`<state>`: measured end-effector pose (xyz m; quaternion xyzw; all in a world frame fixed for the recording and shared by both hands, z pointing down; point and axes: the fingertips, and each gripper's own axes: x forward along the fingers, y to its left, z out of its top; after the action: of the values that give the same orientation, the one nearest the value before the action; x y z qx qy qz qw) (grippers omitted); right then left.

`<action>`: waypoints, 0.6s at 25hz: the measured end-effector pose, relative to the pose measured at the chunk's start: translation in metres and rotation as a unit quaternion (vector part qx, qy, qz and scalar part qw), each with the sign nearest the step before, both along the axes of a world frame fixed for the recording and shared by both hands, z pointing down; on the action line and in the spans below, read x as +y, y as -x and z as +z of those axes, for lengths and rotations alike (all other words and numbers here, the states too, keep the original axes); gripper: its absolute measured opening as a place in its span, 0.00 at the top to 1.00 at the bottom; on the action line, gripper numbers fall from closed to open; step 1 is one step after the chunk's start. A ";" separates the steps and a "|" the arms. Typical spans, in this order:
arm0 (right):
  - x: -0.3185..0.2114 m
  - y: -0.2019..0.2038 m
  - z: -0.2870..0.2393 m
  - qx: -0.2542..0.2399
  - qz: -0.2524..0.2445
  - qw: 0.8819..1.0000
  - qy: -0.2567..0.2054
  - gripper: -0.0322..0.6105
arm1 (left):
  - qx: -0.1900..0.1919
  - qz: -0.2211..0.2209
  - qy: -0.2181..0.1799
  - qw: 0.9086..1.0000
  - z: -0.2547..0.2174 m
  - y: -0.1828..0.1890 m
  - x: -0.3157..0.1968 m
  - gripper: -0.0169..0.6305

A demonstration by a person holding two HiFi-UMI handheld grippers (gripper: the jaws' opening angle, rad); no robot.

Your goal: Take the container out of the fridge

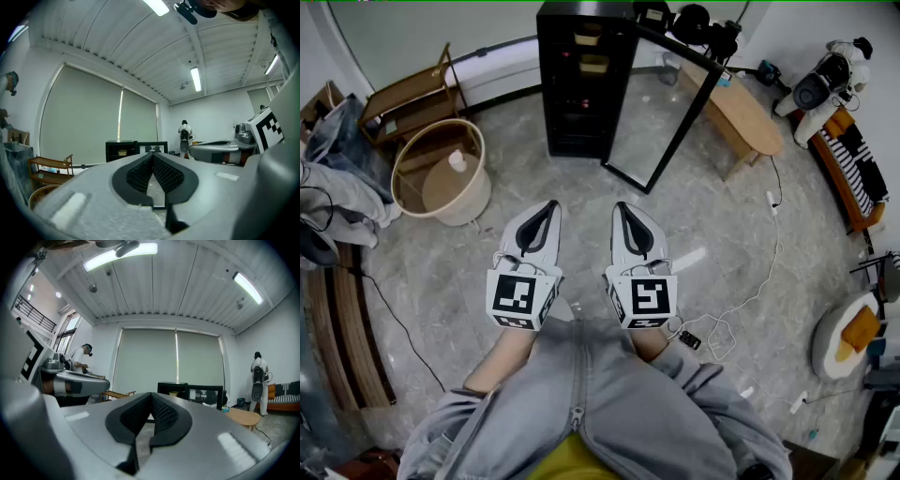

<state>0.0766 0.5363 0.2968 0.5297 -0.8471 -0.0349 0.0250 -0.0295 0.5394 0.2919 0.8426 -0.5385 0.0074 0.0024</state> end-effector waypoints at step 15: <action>-0.182 0.040 0.035 -0.003 -0.001 1.000 0.024 0.95 | 0.009 0.017 0.001 1.000 0.025 0.035 -0.177 0.97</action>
<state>0.0369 0.3547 0.3315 0.5280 -0.8484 -0.0127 0.0350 -0.0645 0.3624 0.3173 0.8519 -0.5237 0.0005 0.0080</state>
